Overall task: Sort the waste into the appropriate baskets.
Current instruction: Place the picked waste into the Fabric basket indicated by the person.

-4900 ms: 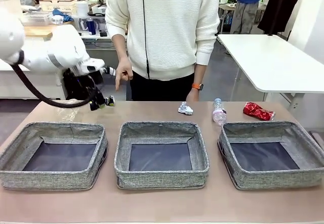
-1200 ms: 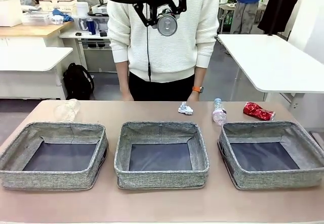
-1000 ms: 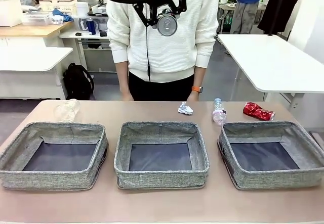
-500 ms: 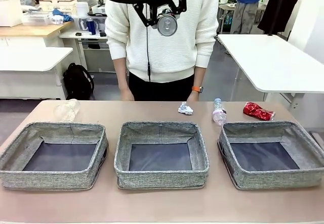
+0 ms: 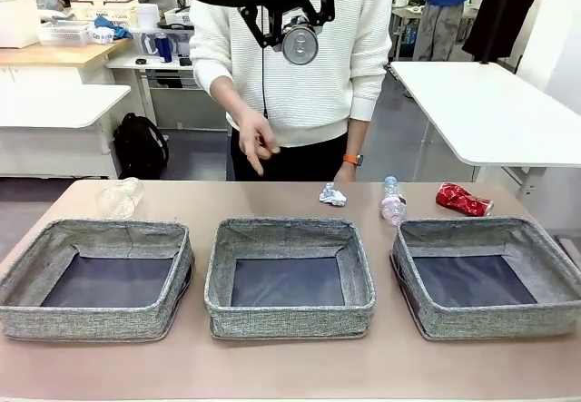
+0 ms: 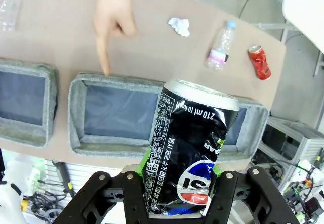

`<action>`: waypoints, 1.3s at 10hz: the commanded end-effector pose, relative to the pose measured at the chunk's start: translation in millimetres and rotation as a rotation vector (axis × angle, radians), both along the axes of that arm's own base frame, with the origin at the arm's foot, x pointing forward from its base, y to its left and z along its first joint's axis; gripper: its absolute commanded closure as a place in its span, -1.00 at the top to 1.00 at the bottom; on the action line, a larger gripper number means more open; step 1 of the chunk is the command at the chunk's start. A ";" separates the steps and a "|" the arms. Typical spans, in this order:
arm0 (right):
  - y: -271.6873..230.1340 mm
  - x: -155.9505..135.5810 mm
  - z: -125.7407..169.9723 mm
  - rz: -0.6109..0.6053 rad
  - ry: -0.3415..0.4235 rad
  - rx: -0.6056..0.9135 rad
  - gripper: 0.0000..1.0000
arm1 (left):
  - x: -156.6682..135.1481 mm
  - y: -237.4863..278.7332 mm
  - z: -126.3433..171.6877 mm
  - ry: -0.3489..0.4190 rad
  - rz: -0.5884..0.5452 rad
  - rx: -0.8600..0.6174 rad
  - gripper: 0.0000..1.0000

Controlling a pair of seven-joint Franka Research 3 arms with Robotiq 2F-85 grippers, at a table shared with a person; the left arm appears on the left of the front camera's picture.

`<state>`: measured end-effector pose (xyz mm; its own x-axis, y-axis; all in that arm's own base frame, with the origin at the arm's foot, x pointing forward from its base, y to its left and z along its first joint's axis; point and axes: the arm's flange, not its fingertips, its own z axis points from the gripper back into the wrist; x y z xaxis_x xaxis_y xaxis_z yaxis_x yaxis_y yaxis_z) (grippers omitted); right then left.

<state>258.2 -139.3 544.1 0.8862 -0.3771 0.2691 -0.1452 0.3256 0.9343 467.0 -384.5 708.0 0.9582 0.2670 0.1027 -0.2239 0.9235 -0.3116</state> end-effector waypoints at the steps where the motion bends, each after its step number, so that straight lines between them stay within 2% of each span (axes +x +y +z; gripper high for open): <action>1: 0.7 2.4 0.6 0.003 -0.034 0.012 1.00 | 0.1 0.9 1.6 -0.003 0.003 -0.001 -0.31; 8: 0.7 2.4 0.6 0.003 -0.034 0.012 1.00 | 0.0 0.0 0.0 0.000 0.000 0.000 -0.31; 9: 0.7 2.4 0.6 0.003 -0.034 0.012 1.00 | -22.6 -11.8 -26.5 0.007 -0.082 0.039 -0.31; 10: 0.7 2.4 0.6 0.003 -0.034 0.012 1.00 | -56.0 -20.8 -62.0 0.035 -0.235 0.006 -0.31; 11: 0.7 2.4 0.6 0.003 -0.034 0.012 1.00 | -88.6 -26.5 -90.4 0.013 -0.244 -0.007 -0.31; 12: 0.7 2.4 0.6 0.003 -0.034 0.012 1.00 | -118.8 -38.4 -112.6 -0.042 -0.211 -0.008 -0.31; 13: 0.7 2.4 0.6 0.003 -0.034 0.012 1.00 | -128.9 -48.0 -134.2 -0.068 -0.059 0.093 -0.31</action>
